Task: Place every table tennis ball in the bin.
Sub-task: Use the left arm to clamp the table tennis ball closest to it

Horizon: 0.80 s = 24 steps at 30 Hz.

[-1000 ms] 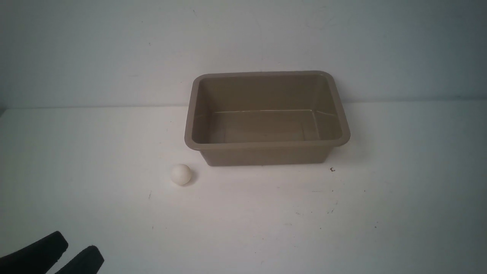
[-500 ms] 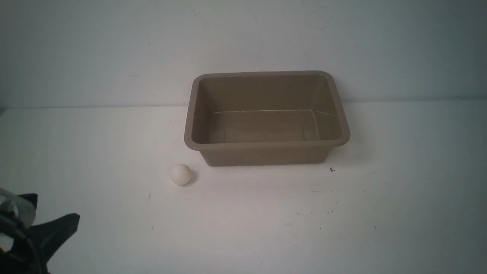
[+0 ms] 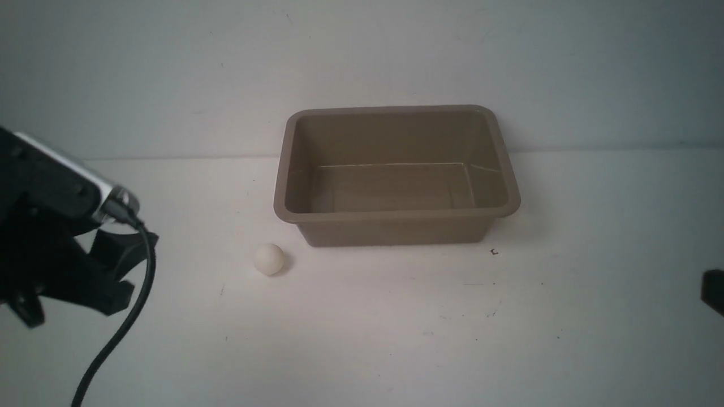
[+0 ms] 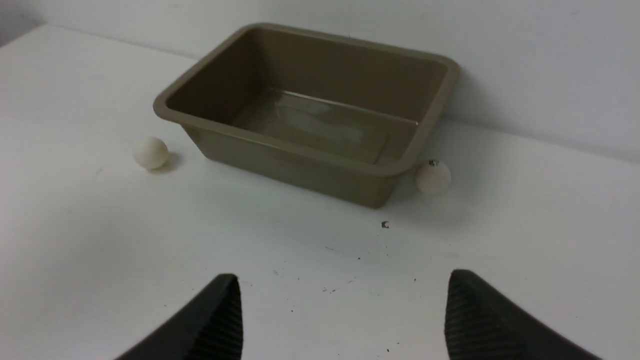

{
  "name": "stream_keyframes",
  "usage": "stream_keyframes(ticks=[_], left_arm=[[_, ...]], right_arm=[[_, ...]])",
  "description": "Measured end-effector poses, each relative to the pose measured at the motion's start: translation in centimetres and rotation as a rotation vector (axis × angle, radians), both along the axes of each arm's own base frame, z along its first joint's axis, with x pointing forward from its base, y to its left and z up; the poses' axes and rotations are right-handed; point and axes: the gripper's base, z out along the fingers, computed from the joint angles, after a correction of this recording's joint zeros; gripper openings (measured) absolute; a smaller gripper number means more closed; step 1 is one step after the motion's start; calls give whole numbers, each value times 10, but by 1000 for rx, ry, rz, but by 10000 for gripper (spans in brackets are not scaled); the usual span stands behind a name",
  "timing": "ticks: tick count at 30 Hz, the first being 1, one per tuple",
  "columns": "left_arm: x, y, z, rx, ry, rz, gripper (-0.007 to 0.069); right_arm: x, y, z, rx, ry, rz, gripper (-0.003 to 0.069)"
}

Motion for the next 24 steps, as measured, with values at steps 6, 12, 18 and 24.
stream_keyframes(ticks=[6,12,18,24], left_arm=[[48,-6,-19,-86,88,-71,482],[90,-11,-40,-143,188,-146,501],[122,-10,-64,-43,212,-253,501],[139,-17,-91,-12,260,-321,502]], right_arm=[[28,-3,1,-37,38,-4,493],[44,-6,-2,-78,49,1,493],[49,-6,-3,-100,41,10,493],[49,-6,-3,-100,41,9,493]])
